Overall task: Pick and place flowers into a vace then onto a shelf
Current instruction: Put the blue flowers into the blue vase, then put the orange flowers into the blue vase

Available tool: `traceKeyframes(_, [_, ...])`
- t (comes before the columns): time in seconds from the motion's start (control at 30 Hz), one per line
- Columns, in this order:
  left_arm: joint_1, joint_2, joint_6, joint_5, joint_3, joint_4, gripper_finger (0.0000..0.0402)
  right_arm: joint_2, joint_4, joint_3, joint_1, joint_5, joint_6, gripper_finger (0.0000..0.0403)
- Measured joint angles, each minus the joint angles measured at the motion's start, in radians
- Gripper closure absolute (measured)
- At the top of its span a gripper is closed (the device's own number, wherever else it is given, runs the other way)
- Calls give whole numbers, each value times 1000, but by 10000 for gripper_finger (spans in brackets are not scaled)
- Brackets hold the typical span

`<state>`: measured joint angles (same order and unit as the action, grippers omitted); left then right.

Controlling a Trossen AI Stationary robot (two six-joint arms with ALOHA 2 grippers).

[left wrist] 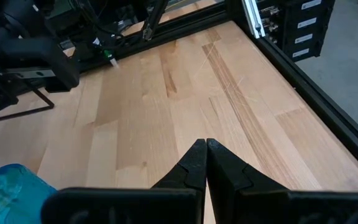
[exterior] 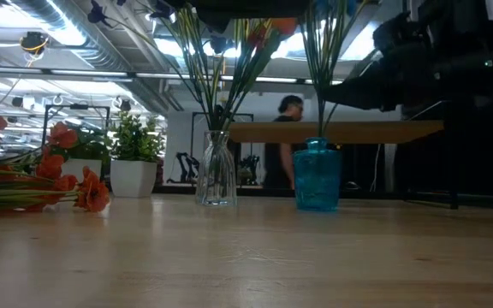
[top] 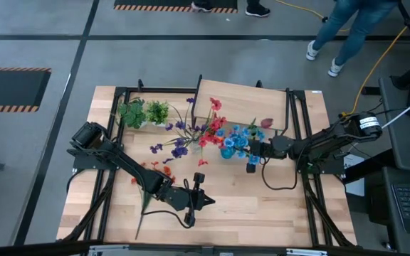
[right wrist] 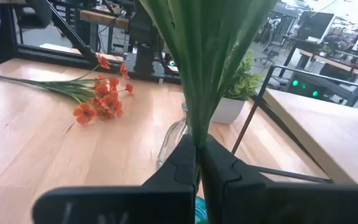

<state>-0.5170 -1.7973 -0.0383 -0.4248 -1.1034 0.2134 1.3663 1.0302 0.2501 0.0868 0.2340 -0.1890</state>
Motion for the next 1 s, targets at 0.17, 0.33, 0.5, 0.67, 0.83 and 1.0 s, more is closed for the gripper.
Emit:
traceKeyframes(0.17, [0, 0, 0, 0, 0, 0, 396, 0, -25, 0, 0, 0, -10, 375])
traceKeyframes(0.33, [0, 0, 0, 0, 0, 0, 396, 0, -40, 0, -6, 1, 13, 342])
traceKeyframes(0.5, [0, 0, 2, 0, 0, 0, 396, 0, -82, 0, -6, 0, 41, 304])
traceKeyframes(0.67, [0, 0, 13, 0, 0, -1, 396, 0, -128, 0, -6, 0, 59, 268])
traceKeyframes(0.83, [0, 0, 18, 0, 0, -9, 396, 0, -132, 0, -6, 0, 63, 246])
traceKeyframes(1.0, [0, 0, 35, 0, 0, -31, 396, -1, -160, 0, -5, -1, 76, 238])
